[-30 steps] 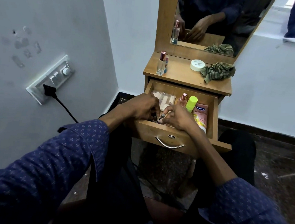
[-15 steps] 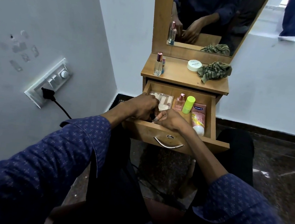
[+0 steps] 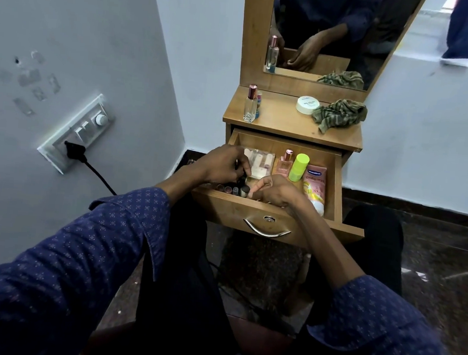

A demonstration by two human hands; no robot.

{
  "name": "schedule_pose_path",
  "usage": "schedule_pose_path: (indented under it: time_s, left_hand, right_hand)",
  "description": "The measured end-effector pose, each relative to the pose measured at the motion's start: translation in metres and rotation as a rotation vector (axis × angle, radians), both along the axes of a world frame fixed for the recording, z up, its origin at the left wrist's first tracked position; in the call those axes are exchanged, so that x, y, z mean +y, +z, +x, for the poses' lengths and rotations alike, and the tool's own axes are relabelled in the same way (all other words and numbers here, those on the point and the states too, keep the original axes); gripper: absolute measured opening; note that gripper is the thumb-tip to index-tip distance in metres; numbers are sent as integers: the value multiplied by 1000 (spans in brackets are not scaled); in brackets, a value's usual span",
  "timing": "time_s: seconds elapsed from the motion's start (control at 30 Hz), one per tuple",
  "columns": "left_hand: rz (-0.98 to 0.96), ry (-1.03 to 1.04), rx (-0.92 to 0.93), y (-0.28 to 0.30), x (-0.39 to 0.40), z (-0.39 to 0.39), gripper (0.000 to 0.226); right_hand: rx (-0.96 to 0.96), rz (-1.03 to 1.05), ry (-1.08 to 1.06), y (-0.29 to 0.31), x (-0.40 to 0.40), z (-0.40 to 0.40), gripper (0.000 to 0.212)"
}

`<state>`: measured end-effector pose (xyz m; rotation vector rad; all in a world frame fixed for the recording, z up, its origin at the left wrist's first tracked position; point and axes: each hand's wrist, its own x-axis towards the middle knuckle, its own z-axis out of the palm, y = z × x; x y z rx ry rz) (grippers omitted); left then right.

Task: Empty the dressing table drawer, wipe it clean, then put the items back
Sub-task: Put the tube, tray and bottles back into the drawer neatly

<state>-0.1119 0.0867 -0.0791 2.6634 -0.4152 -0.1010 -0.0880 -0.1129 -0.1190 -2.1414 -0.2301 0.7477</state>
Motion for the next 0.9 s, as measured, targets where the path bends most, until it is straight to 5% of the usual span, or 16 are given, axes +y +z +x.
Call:
schedule_pose_path:
  time_s: [0.23, 0.9]
  left_hand:
    - [-267, 272, -169, -26, 6, -9, 16]
    - [-182, 239, -192, -41, 1, -9, 25]
  right_hand:
    - [34, -155, 9, -9, 16, 9, 22]
    - [15, -177, 62, -19, 21, 12, 32]
